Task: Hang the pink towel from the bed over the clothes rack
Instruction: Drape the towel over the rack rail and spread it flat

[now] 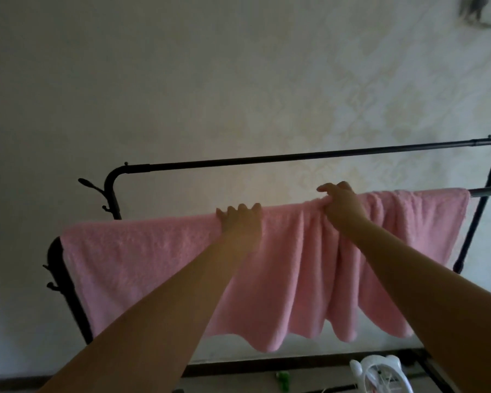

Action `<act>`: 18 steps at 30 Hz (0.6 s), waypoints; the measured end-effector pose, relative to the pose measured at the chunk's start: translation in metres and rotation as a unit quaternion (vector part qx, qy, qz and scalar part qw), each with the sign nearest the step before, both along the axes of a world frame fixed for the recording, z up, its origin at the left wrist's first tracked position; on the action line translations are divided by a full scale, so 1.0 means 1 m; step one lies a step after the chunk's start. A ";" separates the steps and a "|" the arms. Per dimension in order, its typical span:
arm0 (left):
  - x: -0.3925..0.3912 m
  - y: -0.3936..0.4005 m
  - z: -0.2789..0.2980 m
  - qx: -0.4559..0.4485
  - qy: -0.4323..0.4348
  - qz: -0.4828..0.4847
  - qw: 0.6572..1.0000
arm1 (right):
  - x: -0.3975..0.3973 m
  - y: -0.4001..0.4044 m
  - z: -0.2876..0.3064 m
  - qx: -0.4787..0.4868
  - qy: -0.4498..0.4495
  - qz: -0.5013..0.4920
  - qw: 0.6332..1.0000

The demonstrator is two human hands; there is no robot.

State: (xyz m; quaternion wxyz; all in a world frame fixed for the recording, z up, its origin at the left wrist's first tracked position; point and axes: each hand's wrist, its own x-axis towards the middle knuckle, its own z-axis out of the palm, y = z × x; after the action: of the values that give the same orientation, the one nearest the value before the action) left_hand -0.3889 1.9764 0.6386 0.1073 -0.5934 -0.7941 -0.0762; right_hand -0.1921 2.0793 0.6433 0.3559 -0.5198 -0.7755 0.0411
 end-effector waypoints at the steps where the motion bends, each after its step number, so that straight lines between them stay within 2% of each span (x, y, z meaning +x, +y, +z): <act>1: 0.012 0.007 -0.001 0.014 0.001 -0.028 1.000 | 0.008 0.000 -0.002 0.007 0.017 -0.033 0.999; 3: 0.046 0.025 0.000 0.035 0.004 -0.080 0.996 | 0.029 0.005 -0.005 0.016 -0.017 -0.070 0.997; 5: 0.079 0.040 0.003 0.029 -0.002 -0.098 0.995 | 0.049 0.011 -0.004 0.024 -0.074 -0.039 0.996; 8: 0.113 0.057 0.009 0.004 -0.022 -0.059 0.998 | 0.074 0.030 0.000 0.020 -0.116 0.000 0.993; 12: 0.127 0.064 0.013 -0.019 -0.032 0.009 0.999 | 0.107 0.056 0.001 0.050 -0.159 -0.014 0.986; 18: 0.141 0.070 0.017 -0.036 -0.059 0.058 0.996 | 0.155 0.085 -0.001 0.063 -0.186 -0.047 0.979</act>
State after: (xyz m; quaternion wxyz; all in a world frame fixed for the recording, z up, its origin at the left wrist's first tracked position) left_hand -0.2475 2.0462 0.6556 0.0433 -0.5441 -0.8345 -0.0761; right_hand -0.0369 2.1647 0.6422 0.2389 -0.5308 -0.8038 -0.1224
